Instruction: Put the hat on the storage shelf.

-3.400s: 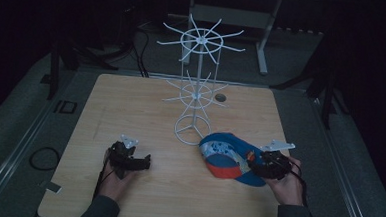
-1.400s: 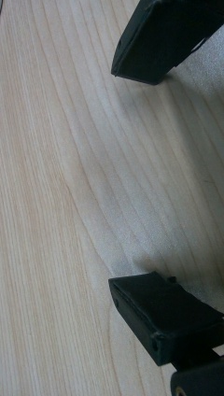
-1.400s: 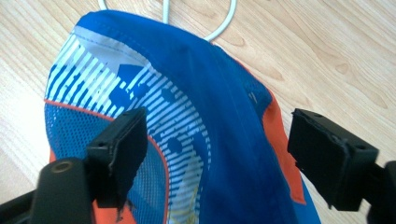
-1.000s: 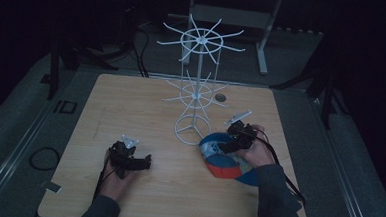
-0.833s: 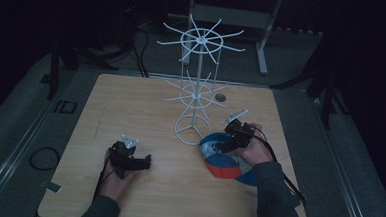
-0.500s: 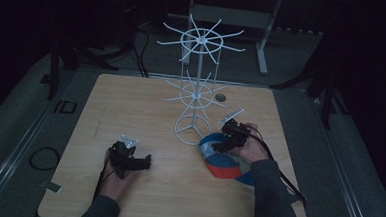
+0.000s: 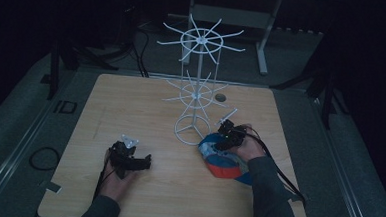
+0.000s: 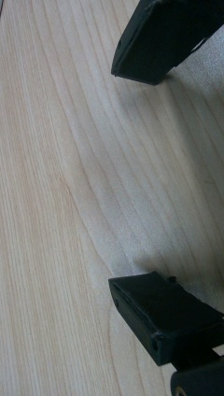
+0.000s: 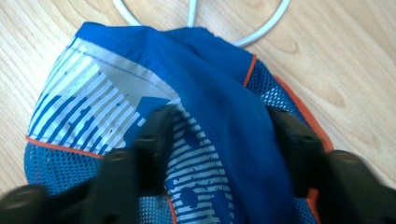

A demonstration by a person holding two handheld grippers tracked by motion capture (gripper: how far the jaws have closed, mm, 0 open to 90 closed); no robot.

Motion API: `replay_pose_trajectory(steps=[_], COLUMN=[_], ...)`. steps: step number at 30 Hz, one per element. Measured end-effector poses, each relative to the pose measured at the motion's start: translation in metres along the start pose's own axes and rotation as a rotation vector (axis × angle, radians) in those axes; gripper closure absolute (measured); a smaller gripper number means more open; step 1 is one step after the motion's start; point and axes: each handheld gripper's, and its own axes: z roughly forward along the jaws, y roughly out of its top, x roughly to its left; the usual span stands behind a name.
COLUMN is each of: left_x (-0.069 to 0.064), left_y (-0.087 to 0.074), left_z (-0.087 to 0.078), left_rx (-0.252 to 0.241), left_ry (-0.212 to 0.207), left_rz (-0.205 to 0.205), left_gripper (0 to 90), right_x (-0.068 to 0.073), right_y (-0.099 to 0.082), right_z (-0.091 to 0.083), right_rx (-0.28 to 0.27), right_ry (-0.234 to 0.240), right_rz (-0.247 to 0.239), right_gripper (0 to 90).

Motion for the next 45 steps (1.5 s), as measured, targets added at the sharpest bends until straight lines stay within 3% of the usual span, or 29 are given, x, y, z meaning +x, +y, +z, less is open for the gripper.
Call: replay_pose_trajectory(steps=[2, 3, 5, 7, 26, 45], left_x=[0.0, 0.0, 0.0, 0.0, 0.0, 0.0], left_y=[0.0, 0.0, 0.0, 0.0, 0.0, 0.0], left_z=[0.0, 0.0, 0.0, 0.0, 0.0, 0.0], left_rx=[0.0, 0.0, 0.0, 0.0, 0.0, -0.002], left_ry=[0.0, 0.0, 0.0, 0.0, 0.0, 0.0], left_rz=[0.0, 0.0, 0.0, 0.0, 0.0, -0.002], left_gripper=[2.5, 2.5, 2.5, 2.5, 2.5, 2.5], right_x=[0.001, 0.001, 0.001, 0.001, -0.014, -0.026], right_y=[0.0, 0.0, 0.0, -0.001, -0.028, -0.044], right_z=[0.001, 0.001, 0.001, -0.002, -0.055, -0.091], right_rx=[0.018, 0.018, 0.026, 0.013, -0.227, -0.325], right_ry=[0.0, 0.0, 0.006, 0.006, 0.041, 0.03], right_rz=[-0.007, -0.007, -0.018, -0.022, 0.055, 0.09], right_gripper=[64.3, 64.3, 79.6, 82.7, 84.2, 84.2])
